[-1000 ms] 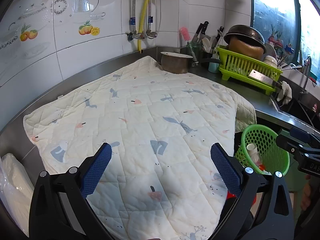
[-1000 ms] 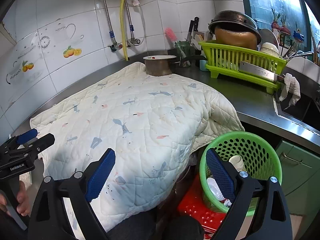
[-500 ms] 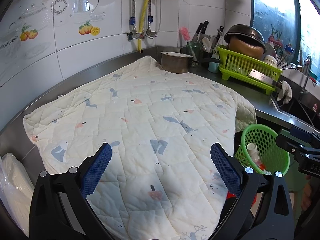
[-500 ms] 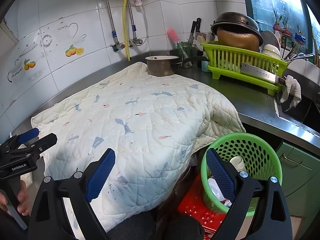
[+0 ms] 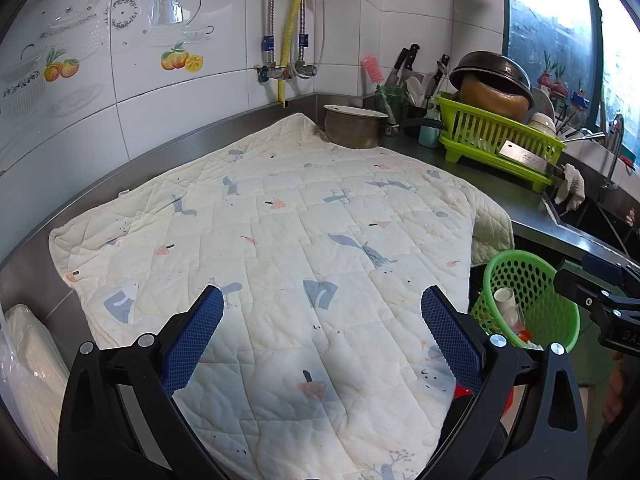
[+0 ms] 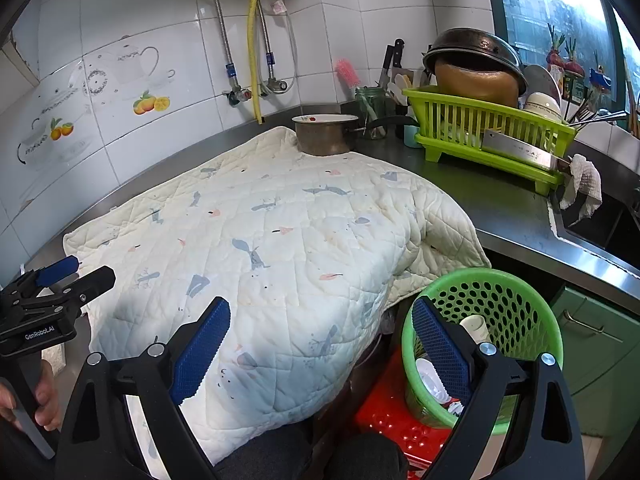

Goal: Collect trash

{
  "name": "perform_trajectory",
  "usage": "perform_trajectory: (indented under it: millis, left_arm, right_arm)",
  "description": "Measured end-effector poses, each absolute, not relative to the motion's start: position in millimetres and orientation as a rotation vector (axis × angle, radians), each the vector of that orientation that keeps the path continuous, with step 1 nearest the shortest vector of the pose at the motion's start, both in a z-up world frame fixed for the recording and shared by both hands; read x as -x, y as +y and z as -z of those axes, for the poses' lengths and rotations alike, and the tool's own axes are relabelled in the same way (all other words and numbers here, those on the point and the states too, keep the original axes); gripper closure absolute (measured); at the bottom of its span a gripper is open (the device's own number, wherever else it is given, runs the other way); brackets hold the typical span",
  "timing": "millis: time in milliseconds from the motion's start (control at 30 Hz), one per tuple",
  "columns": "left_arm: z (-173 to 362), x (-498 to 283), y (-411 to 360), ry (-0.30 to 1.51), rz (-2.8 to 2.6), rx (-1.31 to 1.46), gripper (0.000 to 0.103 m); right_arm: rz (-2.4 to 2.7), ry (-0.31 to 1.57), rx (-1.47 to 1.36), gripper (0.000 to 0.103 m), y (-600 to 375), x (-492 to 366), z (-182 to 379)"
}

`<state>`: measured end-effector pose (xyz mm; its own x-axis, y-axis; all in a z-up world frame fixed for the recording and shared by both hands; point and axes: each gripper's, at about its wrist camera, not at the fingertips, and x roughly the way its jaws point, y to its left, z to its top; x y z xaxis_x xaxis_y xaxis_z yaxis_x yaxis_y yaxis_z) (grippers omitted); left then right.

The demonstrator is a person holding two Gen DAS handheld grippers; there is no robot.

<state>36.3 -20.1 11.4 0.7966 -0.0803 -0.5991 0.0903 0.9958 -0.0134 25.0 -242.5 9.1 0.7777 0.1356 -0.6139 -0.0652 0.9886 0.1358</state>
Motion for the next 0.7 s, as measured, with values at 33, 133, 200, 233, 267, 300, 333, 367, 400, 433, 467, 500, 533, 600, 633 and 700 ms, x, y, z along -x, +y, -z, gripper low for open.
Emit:
perform_trajectory:
  millis: [33,133,200,233,267,300,333,367,400,433,467,500,533,600,633,700]
  left_arm:
    - [-11.3,-36.0,-20.7,0.643,0.091,-0.017,0.005]
    - [-11.4,-35.9,-20.7,0.642,0.091,-0.016,0.005]
    - [-11.8,-36.1,-20.2,0.641,0.092,-0.014,0.005]
    - [-12.1,-36.1,-20.0,0.639,0.091,-0.012,0.005]
    - [-12.3,-36.0,-19.9,0.639,0.089,-0.011,0.005]
    - [-12.4,-35.9,-19.6,0.639,0.088,-0.01,0.005]
    - [-12.9,-35.8,-19.7,0.638,0.088,-0.008,0.005]
    - [-13.4,-36.1,-20.0,0.638,0.088,-0.007,0.005]
    - [-13.9,-35.8,-20.4,0.637,0.088,-0.007,0.005]
    - [-14.5,-35.3,-21.2,0.635,0.089,-0.009,0.005]
    - [-15.2,-34.5,-22.3,0.632,0.09,-0.01,0.005]
    - [-15.6,-34.4,-22.7,0.63,0.09,-0.01,0.005]
    - [-16.2,-34.2,-23.4,0.629,0.09,-0.009,0.005]
    - [-16.6,-34.2,-24.4,0.627,0.091,-0.008,0.005]
    - [-16.5,-34.2,-24.9,0.626,0.09,-0.008,0.005]
    - [-16.6,-34.4,-25.5,0.624,0.082,-0.011,0.005]
  right_arm:
    - [-0.109,0.67,-0.106,0.014,-242.2,-24.7,-10.1]
    - [-0.107,0.664,-0.098,0.014,-242.6,-23.9,-12.3]
    - [-0.101,0.658,-0.09,0.014,-242.5,-23.3,-13.7]
    - [-0.098,0.655,-0.085,0.014,-242.2,-22.7,-14.1]
    - [-0.096,0.652,-0.081,0.014,-242.0,-21.9,-14.0]
    - [-0.095,0.65,-0.078,0.013,-241.8,-21.3,-14.3]
    - [-0.095,0.648,-0.077,0.013,-241.9,-20.6,-14.4]
    - [-0.094,0.646,-0.077,0.013,-242.3,-20.5,-15.1]
    - [-0.093,0.645,-0.076,0.013,-242.3,-20.6,-15.0]
    - [-0.091,0.643,-0.074,0.013,-242.2,-20.1,-15.0]
    - [-0.088,0.64,-0.073,0.013,-242.0,-19.3,-15.1]
    - [-0.083,0.636,-0.07,0.013,-242.4,-18.9,-15.6]
    - [-0.078,0.632,-0.067,0.013,-242.8,-18.4,-16.0]
    - [-0.072,0.627,-0.065,0.013,-243.3,-17.3,-16.2]
    - [-0.07,0.625,-0.065,0.013,-243.8,-17.0,-16.4]
    - [-0.065,0.621,-0.066,0.013,-244.8,-16.3,-16.4]
